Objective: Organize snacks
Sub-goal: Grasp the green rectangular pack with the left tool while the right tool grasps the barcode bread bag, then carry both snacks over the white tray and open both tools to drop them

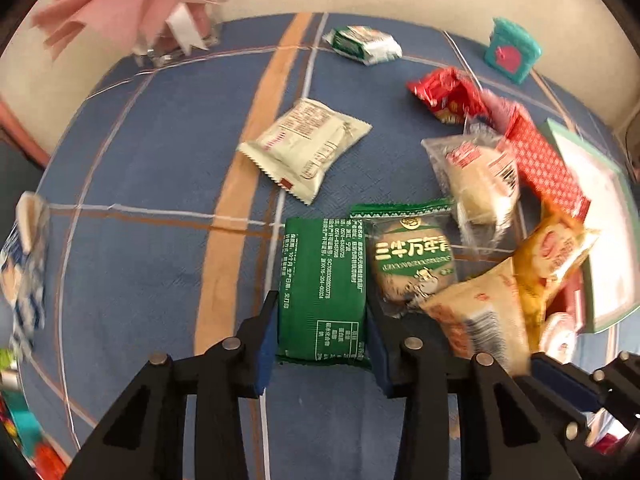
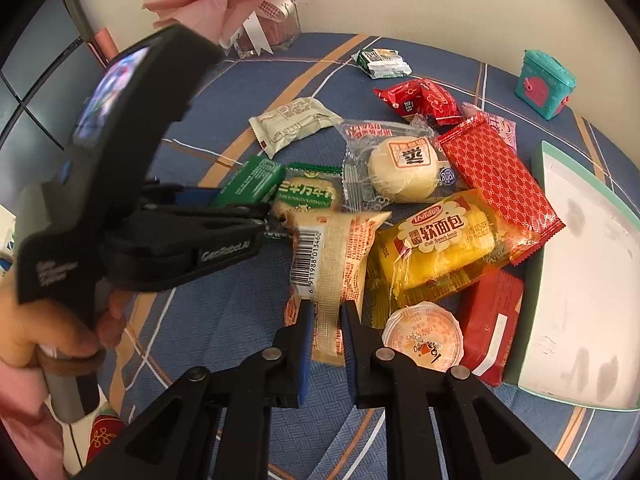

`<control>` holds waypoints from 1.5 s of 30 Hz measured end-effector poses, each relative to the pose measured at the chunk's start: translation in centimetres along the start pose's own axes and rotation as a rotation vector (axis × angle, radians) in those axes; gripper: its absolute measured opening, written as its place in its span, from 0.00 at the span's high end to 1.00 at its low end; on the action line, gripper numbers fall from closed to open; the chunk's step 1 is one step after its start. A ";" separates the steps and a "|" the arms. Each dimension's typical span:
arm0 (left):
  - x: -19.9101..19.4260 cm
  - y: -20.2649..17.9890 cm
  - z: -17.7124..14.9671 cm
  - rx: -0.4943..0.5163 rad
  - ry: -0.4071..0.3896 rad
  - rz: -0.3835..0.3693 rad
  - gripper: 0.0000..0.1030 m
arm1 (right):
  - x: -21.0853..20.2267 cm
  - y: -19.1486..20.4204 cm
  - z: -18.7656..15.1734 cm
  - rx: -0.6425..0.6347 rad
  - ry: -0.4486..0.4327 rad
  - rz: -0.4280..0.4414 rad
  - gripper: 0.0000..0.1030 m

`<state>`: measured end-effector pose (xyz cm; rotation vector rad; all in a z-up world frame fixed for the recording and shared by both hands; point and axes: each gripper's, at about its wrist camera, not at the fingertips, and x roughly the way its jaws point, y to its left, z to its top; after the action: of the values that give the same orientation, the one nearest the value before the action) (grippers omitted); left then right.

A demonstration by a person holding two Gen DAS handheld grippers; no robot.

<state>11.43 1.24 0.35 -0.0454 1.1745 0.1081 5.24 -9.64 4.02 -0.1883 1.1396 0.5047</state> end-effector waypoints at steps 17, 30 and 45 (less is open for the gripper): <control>-5.1 1.0 -6.6 -0.327 0.005 0.013 0.60 | -1.5 -1.1 0.1 0.052 -0.048 0.076 0.94; -1.6 3.1 -7.5 -0.380 0.041 -0.024 0.60 | 1.5 -0.4 0.1 0.034 0.005 0.040 0.63; -3.0 7.8 -7.4 -0.371 0.021 -0.029 0.60 | 0.8 0.0 0.5 0.016 -0.022 0.042 0.70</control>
<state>2.65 8.13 0.39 -0.3914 1.1622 0.2997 5.93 -9.21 3.49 -0.1451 1.1281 0.5334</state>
